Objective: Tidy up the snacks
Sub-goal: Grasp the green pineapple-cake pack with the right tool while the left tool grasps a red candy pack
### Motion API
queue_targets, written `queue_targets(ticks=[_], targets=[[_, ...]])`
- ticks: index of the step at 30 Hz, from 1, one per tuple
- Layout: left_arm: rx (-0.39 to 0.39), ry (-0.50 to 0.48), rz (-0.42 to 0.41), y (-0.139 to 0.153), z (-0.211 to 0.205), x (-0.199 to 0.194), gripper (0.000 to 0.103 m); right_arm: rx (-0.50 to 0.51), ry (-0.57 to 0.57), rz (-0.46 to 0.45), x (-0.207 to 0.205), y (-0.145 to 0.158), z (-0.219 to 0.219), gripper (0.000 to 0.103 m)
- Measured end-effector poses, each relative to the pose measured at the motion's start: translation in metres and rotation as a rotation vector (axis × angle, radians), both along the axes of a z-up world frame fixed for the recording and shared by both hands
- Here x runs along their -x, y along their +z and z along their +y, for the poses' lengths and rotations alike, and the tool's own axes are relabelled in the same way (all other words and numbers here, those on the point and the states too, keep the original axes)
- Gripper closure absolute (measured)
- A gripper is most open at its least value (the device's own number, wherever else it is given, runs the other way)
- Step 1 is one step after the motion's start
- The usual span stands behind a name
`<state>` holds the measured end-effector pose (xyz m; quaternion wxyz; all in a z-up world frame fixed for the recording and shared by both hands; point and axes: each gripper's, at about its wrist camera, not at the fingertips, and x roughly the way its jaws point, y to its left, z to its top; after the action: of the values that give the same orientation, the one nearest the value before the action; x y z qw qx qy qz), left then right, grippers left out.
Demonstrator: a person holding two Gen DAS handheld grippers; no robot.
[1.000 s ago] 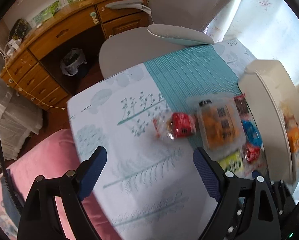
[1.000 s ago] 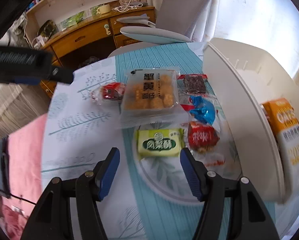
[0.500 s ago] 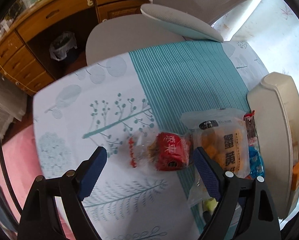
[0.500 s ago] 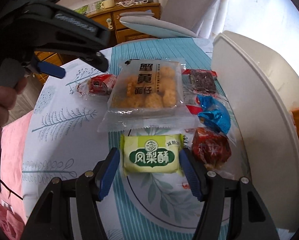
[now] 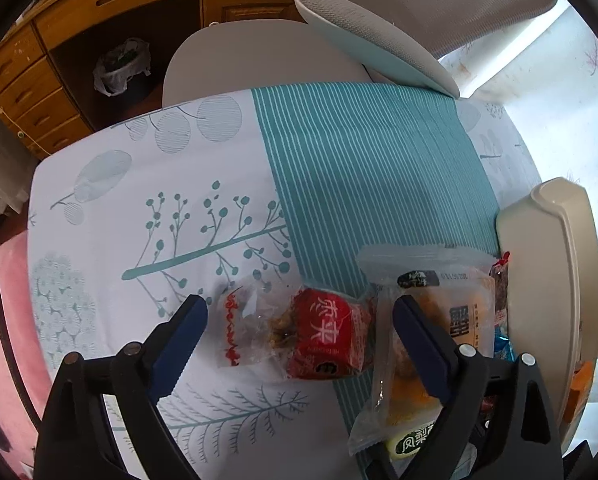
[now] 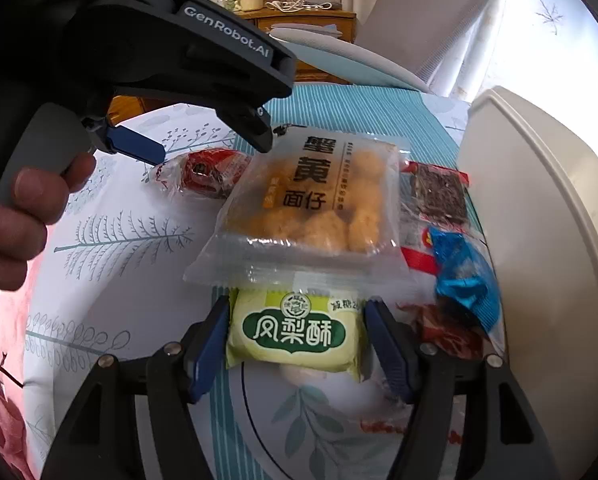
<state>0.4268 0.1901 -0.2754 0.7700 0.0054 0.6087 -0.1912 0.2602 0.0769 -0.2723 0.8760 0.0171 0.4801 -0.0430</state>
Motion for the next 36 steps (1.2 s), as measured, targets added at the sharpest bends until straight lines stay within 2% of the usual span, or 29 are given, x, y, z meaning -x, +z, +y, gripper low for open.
queue_targets(ticks=[7, 13, 18, 22, 24, 29, 36], targets=[[0.102, 0.043, 0.047, -0.011, 0.010, -0.006, 0.010, 0.004, 0.033, -0.011, -0.005, -0.002, 0.001, 0.035], [0.099, 0.033, 0.025, -0.013, 0.007, -0.003, 0.014, 0.006, 0.059, -0.010, -0.003, -0.007, -0.005, 0.040], [0.132, 0.049, 0.028, -0.010, 0.009, 0.002, 0.026, 0.007, 0.066, -0.004, 0.000, -0.009, -0.003, 0.043], [0.145, 0.067, 0.028, -0.007, 0.015, 0.006, 0.032, 0.010, 0.068, 0.002, 0.000, -0.006, -0.002, 0.045], [0.144, 0.075, 0.026, -0.005, 0.019, 0.008, 0.041, 0.005, 0.069, 0.009, 0.000, -0.005, -0.002, 0.046], [0.155, 0.115, 0.052, -0.008, 0.027, 0.014, 0.042, -0.003, 0.067, 0.028, 0.000, -0.004, -0.004, 0.046], [0.129, 0.105, 0.054, -0.005, 0.024, 0.023, 0.042, -0.008, 0.065, 0.054, 0.006, -0.002, -0.006, 0.047]])
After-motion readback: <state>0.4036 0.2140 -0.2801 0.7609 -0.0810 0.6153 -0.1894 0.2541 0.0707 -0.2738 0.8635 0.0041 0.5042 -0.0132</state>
